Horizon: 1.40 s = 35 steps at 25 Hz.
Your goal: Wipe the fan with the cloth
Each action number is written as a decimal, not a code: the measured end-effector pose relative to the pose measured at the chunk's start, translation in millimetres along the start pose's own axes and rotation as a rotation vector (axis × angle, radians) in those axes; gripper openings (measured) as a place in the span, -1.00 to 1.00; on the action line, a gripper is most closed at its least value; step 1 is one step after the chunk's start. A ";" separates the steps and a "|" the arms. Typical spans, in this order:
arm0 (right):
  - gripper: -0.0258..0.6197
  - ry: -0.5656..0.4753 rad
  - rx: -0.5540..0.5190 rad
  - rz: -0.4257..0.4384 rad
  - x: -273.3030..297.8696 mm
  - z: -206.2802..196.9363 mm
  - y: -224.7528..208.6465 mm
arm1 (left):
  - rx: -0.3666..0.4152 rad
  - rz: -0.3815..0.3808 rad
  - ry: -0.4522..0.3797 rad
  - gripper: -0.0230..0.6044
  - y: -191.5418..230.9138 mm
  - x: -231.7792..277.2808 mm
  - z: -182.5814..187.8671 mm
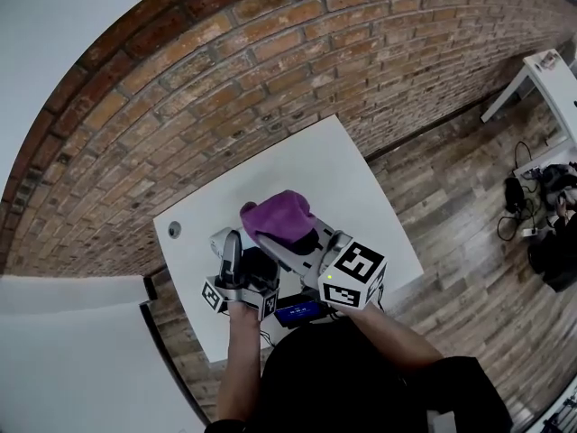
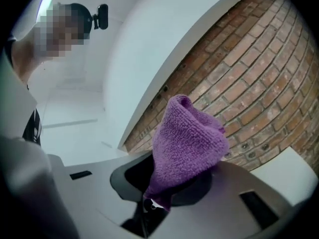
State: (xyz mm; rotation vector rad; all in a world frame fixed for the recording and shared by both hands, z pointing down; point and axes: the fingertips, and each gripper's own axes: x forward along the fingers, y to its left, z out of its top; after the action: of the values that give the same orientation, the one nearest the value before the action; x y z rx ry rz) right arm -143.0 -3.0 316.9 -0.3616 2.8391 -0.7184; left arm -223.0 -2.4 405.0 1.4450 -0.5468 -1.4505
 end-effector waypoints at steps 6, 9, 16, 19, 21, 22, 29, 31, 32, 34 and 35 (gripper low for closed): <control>-0.73 0.042 0.075 -0.147 -7.2 -36.6 -58.3 | 0.022 0.006 -0.017 -0.43 -1.5 -5.6 7.6; -0.73 0.103 0.120 -0.232 -18.3 -56.6 -88.6 | 0.037 0.005 -0.021 -0.43 -3.3 -8.4 12.9; -0.73 -0.075 0.116 0.004 -15.0 8.6 -23.2 | 0.050 0.009 -0.006 -0.43 -1.1 -3.3 12.5; -0.73 -0.083 0.096 0.103 -4.2 16.3 4.9 | 0.049 0.003 0.014 -0.43 -0.9 2.3 5.6; -0.73 -0.042 0.095 0.079 1.0 0.9 -2.2 | 0.044 -0.009 0.026 -0.43 -3.0 6.1 -0.2; -0.73 -0.037 0.116 0.063 0.8 -6.6 -9.9 | 0.042 -0.011 0.029 -0.43 -3.7 6.8 -2.0; -0.73 -0.029 0.243 -0.036 -12.9 -44.6 -66.2 | 0.051 0.013 0.030 -0.43 1.8 0.8 2.4; -0.73 0.034 0.236 -0.114 -20.6 -64.6 -89.4 | 0.056 0.021 0.037 -0.43 3.8 -0.8 2.3; -0.73 0.087 0.219 -0.175 -26.6 -77.4 -103.8 | 0.053 0.018 0.041 -0.43 3.8 -0.6 1.8; -0.73 0.170 0.219 -0.287 -44.0 -100.0 -131.3 | 0.077 0.024 0.068 -0.43 5.8 -0.3 0.0; -0.73 0.185 0.238 -0.325 -54.8 -106.4 -141.8 | 0.119 0.049 0.097 -0.43 9.6 -0.1 -1.0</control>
State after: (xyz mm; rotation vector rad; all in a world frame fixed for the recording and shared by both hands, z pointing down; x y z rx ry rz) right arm -89.9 -61.7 484.8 -0.7629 2.8467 -1.1957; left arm -219.1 -6.0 413.0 1.5759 -0.6120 -1.3213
